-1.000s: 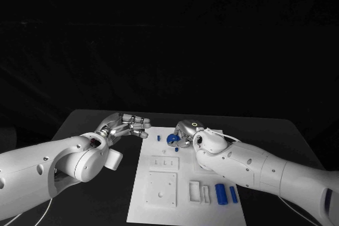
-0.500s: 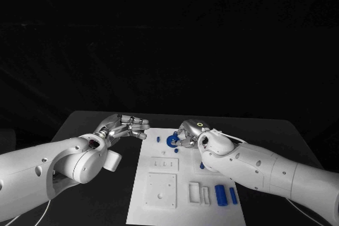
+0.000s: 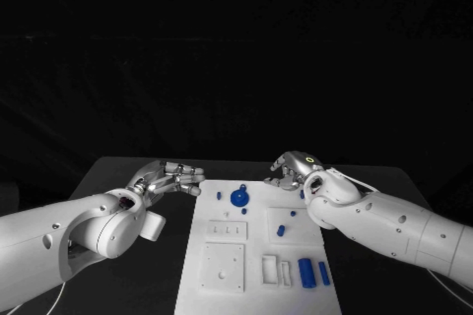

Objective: Assemble the parts on the task board

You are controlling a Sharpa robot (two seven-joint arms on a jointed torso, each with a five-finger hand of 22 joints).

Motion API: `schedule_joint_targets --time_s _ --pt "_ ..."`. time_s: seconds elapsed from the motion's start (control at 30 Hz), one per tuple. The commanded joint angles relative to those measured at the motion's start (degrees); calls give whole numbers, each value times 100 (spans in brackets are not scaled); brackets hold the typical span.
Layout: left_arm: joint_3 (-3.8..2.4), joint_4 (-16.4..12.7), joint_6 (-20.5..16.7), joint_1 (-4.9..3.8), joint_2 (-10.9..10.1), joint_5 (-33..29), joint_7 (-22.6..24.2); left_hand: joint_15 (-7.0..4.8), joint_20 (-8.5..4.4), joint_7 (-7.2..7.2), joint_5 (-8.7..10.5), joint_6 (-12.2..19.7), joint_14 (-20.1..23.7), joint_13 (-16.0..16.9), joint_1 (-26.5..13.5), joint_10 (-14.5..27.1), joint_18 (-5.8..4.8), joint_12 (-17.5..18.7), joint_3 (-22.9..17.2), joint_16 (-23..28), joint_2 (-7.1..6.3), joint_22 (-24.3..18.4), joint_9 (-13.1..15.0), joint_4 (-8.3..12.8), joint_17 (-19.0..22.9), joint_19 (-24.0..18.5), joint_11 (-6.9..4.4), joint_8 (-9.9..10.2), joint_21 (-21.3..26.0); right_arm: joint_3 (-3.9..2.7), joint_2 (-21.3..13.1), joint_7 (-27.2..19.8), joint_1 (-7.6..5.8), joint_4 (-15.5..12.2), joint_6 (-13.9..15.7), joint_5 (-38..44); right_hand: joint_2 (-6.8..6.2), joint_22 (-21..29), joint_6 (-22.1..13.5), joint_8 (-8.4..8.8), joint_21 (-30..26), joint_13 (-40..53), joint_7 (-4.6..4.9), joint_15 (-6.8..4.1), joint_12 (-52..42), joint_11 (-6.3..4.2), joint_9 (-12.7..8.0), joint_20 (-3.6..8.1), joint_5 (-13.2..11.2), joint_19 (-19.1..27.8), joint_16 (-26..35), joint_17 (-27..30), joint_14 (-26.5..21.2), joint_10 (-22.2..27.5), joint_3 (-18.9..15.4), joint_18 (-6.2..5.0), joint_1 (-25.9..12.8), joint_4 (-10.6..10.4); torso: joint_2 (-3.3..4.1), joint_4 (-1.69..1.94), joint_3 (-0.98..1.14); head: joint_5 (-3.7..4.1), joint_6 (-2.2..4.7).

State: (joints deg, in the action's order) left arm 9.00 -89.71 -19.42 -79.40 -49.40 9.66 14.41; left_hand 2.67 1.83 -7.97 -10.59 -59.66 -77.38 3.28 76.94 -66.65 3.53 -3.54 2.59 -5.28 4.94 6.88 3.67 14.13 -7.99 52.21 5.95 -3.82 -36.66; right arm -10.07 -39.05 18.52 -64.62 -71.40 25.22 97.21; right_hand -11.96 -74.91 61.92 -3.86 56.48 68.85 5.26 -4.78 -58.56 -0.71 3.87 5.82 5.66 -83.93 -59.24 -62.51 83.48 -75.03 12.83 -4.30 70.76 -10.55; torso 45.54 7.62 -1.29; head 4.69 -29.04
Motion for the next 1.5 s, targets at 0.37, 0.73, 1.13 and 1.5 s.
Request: schedule_joint_targets --time_s 0.37,0.73,1.13,1.5 --pt "-5 40 84 -6 -49 3 78 17 -8 -6 19 50 29 6 35 -12 -33 15 12 -5 14 -12 1 15 5 -36 5 15 -9 -167 -740 -2219 31 349 -577 -1629 205 -728 22 29 3 36 15 32 -45 32 -17 -34 768 -161 -45 -77 -24 -9 81 30 673 1223 30 -64 94 113 29" --pt "-4 68 128 -5 -57 11 86 16 -9 -6 18 49 28 6 37 -26 -34 15 10 -5 16 -12 1 19 5 -39 2 15 -11 -177 -794 -2631 191 1058 -959 -2113 269 -723 -182 26 3 4 -29 -5 15 -25 -17 9 884 -132 24 -90 -25 14 -79 63 649 1519 34 -57 100 163 5" --pt "-3 132 114 -5 -54 28 75 18 -10 -9 22 55 33 6 42 -9 -37 17 12 -2 17 -11 1 37 6 -52 8 14 -27 -178 -629 -2799 317 1492 -1216 -2411 407 -713 -509 28 -51 -16 -84 -70 86 -131 -16 68 995 -112 95 -80 -41 42 -524 89 788 1655 16 -35 65 166 -60" --pt "-3 163 125 -4 -47 44 72 20 -9 -10 20 56 34 6 40 2 -36 17 14 -2 19 -10 1 39 7 -58 11 14 -36 -178 -483 -2825 395 1686 -1305 -2481 452 -716 -454 25 -43 2 -72 -67 74 -120 -14 71 1060 -112 83 -99 -35 37 -544 91 746 1666 13 -42 60 168 -80"
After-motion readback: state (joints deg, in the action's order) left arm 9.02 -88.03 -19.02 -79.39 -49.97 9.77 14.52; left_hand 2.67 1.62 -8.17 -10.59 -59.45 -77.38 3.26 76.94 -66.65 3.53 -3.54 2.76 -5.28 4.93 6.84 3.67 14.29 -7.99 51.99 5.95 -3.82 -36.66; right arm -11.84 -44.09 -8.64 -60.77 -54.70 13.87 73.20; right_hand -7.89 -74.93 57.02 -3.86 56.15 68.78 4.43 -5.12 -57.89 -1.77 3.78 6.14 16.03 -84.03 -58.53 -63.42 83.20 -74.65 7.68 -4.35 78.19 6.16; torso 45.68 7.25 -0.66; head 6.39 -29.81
